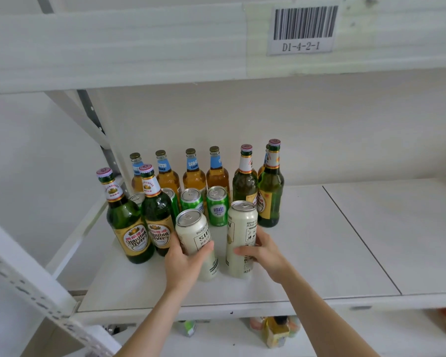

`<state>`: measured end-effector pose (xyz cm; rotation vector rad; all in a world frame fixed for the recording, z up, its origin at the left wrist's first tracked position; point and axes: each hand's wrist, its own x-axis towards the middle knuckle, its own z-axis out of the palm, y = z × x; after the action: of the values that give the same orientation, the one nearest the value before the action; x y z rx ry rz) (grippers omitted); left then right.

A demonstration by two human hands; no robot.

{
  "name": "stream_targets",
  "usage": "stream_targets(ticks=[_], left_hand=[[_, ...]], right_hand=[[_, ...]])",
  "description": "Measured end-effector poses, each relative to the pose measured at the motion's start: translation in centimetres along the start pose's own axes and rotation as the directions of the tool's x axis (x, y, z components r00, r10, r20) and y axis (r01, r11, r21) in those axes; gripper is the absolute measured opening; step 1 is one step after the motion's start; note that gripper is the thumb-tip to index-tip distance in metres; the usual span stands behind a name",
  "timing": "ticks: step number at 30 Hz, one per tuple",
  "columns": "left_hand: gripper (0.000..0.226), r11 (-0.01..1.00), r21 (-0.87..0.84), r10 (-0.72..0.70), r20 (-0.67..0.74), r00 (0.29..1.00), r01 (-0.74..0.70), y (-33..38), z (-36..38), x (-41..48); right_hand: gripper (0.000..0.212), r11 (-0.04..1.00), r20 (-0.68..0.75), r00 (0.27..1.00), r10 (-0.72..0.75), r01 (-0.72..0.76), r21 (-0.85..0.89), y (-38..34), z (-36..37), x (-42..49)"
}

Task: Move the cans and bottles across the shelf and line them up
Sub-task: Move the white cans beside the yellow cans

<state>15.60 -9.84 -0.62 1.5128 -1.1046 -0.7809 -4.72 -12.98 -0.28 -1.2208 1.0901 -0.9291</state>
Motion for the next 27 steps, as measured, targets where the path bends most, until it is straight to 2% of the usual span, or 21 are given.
stream_targets(ticks=[5, 11, 17, 20, 27], left_hand=[[0.056, 0.987, -0.133, -0.087, 0.044, 0.995, 0.092, 0.1, -1.0, -2.4], [0.044, 0.965, -0.218, -0.133, 0.065, 0.989, 0.144, 1.3, -2.6, -5.6], [0.04, 0.965, -0.196, -0.163, 0.07, 0.984, 0.174, 1.3, -4.0, -8.3], [0.044, 0.966, -0.167, -0.184, 0.092, 0.979, 0.198, 1.5, -4.1, -9.6], [0.039, 0.978, -0.106, -0.166, 0.143, 0.976, 0.182, 3.4, -2.9, -12.1]], right_hand=[[0.052, 0.99, -0.018, 0.995, 0.095, -0.092, 0.108, 0.3, 0.8, -3.3], [0.052, 0.981, -0.059, 0.99, 0.126, -0.115, 0.156, 0.7, 2.0, -7.3], [0.05, 0.983, -0.114, 0.987, 0.111, -0.093, 0.156, 0.6, 2.8, -11.4], [0.041, 0.982, -0.142, 0.984, 0.103, -0.078, 0.17, 0.5, 2.7, -12.9], [0.037, 0.976, -0.197, 0.974, 0.112, -0.071, 0.207, 0.2, 0.8, -15.7]])
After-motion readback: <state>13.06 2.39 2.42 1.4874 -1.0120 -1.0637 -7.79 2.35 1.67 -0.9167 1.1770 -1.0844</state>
